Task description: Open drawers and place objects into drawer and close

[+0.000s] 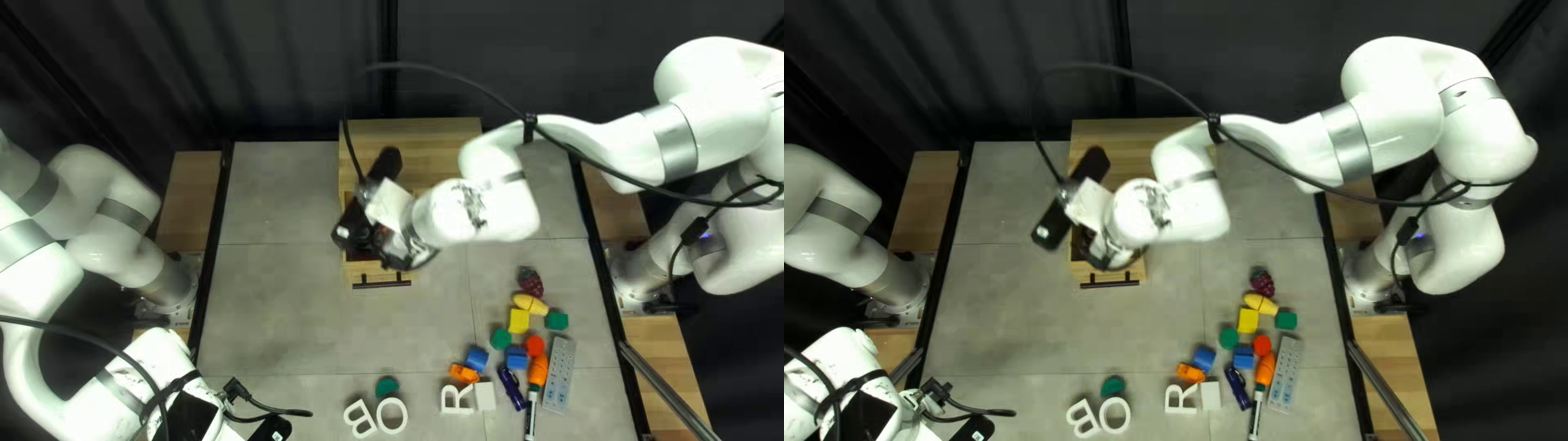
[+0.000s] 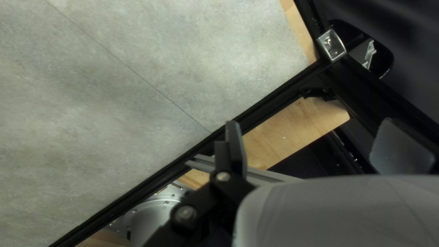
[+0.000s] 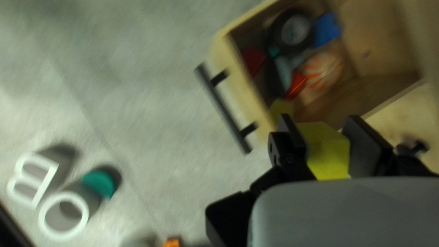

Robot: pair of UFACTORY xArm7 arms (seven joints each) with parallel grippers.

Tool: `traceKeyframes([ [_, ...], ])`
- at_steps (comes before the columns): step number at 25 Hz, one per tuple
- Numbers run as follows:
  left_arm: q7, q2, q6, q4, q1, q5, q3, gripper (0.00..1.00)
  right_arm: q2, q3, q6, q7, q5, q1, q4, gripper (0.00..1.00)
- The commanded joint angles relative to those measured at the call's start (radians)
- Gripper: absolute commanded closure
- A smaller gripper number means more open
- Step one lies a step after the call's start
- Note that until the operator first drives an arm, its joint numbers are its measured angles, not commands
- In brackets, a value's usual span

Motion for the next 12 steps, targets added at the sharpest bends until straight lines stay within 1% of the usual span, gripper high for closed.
traceKeyframes([
  [1, 0.000, 0.000, 0.000, 0.000, 0.000, 0.000, 0.000, 0.00, 0.037, -0.016, -0.038, 0.033, -0.032, -0.004, 0.011, 0.12],
  [2, 0.000, 0.000, 0.000, 0.000, 0.000, 0.000, 0.000, 0.00, 0.043, -0.019, -0.041, 0.041, -0.041, -0.002, 0.012, 0.00],
  [7, 0.000, 0.000, 0.000, 0.000, 0.000, 0.000, 0.000, 0.00, 0.037, -0.016, -0.026, 0.063, -0.063, 0.014, 0.008, 0.00],
  [10, 0.000, 0.000, 0.000, 0.000, 0.000, 0.000, 0.000, 0.00, -0.012, 0.008, 0.007, 0.046, -0.057, 0.038, -0.027, 0.00],
  [12, 0.000, 0.000, 0.000, 0.000, 0.000, 0.000, 0.000, 0.00, -0.068, 0.040, 0.033, 0.011, -0.028, 0.061, -0.076, 0.00],
])
